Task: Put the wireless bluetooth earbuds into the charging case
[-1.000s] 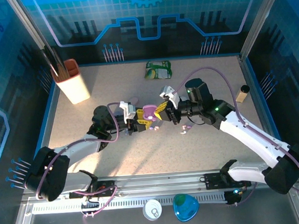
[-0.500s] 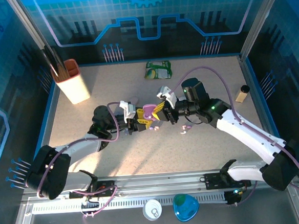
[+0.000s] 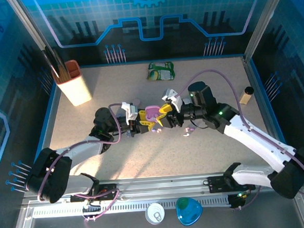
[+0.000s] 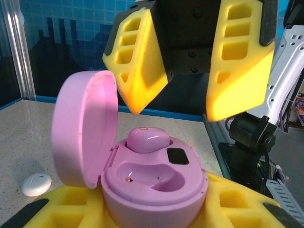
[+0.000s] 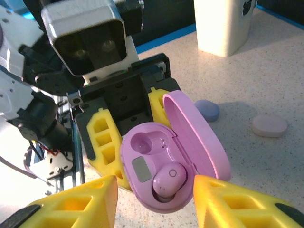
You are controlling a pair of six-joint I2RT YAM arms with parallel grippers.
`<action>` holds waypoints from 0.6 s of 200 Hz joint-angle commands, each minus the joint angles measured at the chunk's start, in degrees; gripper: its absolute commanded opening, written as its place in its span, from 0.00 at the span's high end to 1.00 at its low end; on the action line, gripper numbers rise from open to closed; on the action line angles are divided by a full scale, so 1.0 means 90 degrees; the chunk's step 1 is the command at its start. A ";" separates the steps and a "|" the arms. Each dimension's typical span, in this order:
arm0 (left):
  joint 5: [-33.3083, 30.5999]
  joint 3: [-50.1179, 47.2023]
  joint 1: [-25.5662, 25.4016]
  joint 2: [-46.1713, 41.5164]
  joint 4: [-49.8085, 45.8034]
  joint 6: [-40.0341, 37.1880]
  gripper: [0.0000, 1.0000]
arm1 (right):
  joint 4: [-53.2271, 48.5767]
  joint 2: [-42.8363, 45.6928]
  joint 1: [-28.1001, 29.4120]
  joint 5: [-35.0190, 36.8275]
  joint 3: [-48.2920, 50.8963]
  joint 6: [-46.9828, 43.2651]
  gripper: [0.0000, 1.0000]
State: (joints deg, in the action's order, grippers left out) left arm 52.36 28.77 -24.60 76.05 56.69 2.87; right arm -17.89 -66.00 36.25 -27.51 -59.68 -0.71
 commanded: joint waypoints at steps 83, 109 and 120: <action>0.0130 0.0143 -0.0011 0.0009 0.0464 -0.0012 0.68 | 0.2014 0.0728 -0.2745 0.0526 0.3387 0.3056 0.44; 0.0139 0.0134 -0.0008 0.0011 0.0433 -0.0012 0.68 | 0.1183 -0.0231 -0.3027 0.0622 0.2984 0.2812 0.43; 0.0149 0.0133 -0.0008 0.0017 0.0430 -0.0007 0.68 | 0.0928 -0.0689 -0.3071 0.0675 0.2785 0.2827 0.43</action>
State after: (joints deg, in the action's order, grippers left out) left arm 52.36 28.77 -24.60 76.03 58.59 2.90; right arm -4.05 -65.91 10.02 -23.11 -30.57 23.24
